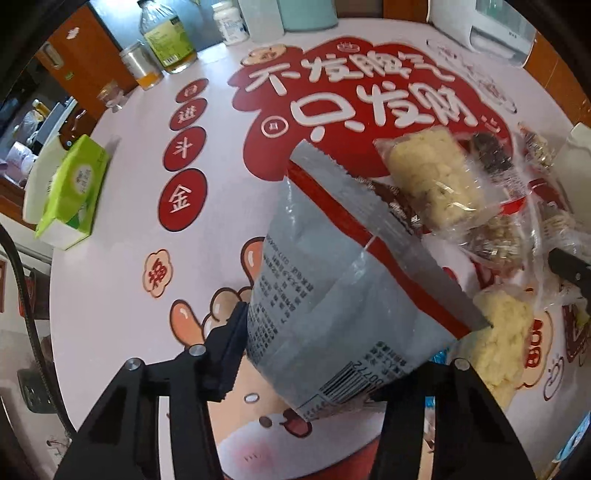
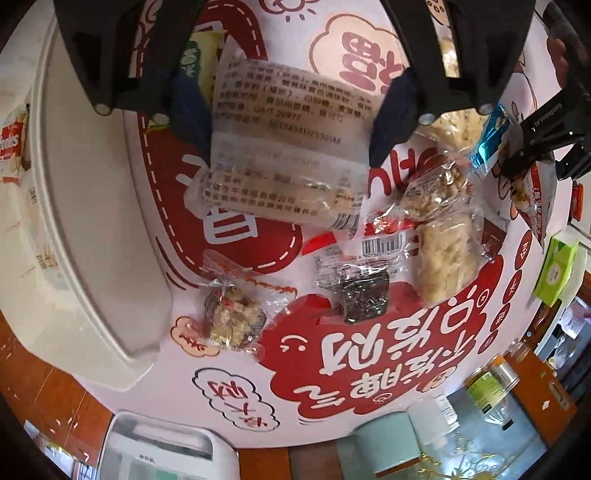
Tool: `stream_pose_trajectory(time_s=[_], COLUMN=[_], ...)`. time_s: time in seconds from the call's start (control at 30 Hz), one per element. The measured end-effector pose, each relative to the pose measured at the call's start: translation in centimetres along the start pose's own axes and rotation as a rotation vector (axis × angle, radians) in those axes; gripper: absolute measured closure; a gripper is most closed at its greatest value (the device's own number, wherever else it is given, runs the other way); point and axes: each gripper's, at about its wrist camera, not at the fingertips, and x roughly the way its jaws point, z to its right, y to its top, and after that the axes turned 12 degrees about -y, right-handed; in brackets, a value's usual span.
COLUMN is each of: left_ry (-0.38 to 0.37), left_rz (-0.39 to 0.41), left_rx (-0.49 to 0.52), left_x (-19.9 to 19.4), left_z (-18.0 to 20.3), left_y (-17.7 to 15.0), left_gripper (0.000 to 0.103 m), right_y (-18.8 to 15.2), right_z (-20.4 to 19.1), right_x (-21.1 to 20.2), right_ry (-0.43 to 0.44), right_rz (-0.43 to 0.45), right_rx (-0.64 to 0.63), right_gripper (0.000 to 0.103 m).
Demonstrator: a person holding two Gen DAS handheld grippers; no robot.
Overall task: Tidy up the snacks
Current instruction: 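Grasp grey-red snack bag with left tool while right tool grasps clear printed bag, then carry both bags into the white bin and release them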
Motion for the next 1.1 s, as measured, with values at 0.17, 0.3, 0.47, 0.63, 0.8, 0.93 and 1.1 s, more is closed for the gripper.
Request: stream_pose_trajectory(time_s=[0.17, 0.3, 0.47, 0.63, 0.8, 0.93, 1.1], left_ry=[0.017, -0.002, -0.071, -0.137, -0.192, -0.230, -0.258], left_rz=[0.100, 0.166, 0.172, 0.156, 0.208, 0.275, 0.350], left_rx=[0.010, 0.026, 0.062, 0.124, 0.237, 0.329, 0.451], left_x=[-4.3, -8.5, -12.2, -14.1, -16.5, -18.5, -20.1], left_z=[0.8, 2.2, 5.3, 8.9, 13.8, 17.7, 23.1], left_y=[-1.0, -2.7, -6.7, -8.9, -7.9, -5.8, -2.6], left_gripper=[0.054, 0.054, 0.054, 0.054, 0.054, 0.053, 0.053], right_y=[-1.0, -2.6, -5.2, -8.4, -10.0, -10.3, -9.6], right_z=[0.9, 1.5, 2.3, 3.4, 4.9, 7.4, 11.7], right_x=[-1.2, -4.2, -8.7, -12.0, -14.4, -17.3, -19.8], right_ry=[0.035, 0.064, 0.120, 0.125, 0.106, 0.086, 0.050], right_rz=[0.004, 0.060, 0.138, 0.183, 0.225, 0.321, 0.417], right_rx=[0.039, 0.047, 0.031, 0.008, 0.018, 0.073, 0.192], right_gripper=[0.029, 0.029, 0.028, 0.028, 0.028, 0.027, 0.026])
